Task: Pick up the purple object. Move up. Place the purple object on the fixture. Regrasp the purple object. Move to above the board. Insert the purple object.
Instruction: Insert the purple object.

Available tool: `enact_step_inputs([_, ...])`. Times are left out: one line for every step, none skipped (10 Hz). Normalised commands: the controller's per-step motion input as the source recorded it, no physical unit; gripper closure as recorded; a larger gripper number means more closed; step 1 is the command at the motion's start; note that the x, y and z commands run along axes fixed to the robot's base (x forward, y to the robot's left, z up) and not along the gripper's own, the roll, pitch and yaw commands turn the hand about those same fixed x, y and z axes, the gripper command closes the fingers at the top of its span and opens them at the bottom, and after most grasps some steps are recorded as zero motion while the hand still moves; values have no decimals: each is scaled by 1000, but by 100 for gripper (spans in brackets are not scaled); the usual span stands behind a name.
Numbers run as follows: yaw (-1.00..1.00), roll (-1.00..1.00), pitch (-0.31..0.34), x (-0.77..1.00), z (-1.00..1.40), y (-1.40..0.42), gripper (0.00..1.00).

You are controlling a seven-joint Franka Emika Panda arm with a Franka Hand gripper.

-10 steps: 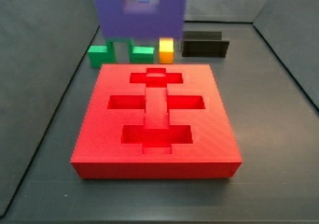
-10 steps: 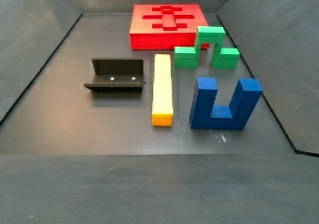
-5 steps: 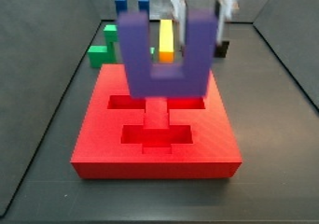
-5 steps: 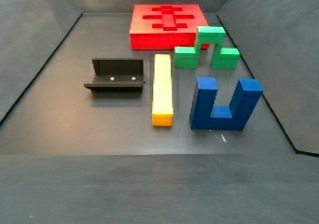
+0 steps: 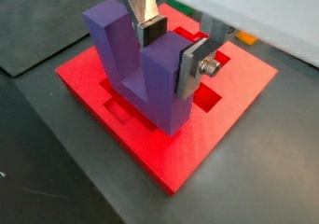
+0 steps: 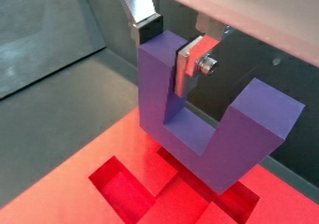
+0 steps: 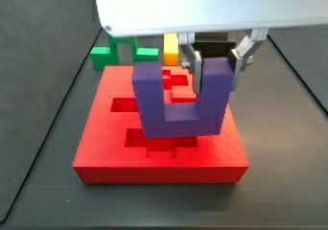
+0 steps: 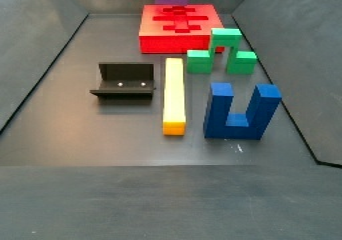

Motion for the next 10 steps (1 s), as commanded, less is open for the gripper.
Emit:
enact_step_inputs([71,-40,-10,0,-91,0,100])
enact_step_inputs([0,0,0,-77,-63,0,100])
enact_step_inputs([0,11,0,-169,-100,0,100])
enact_step_inputs([0,0,0,-183,-129,0,100])
enact_step_inputs([0,0,0,-140,-111,0,100])
enact_step_inputs([0,0,0,-149,-94,0,100])
enact_step_inputs([0,-41,-9,-171,-94,0,100])
enact_step_inputs([0,-67,-23,-57,-94,0,100])
enact_step_inputs([0,-84,-31,-26,-103,0,100])
enact_step_inputs([0,-83,-31,-14,-123,0,100])
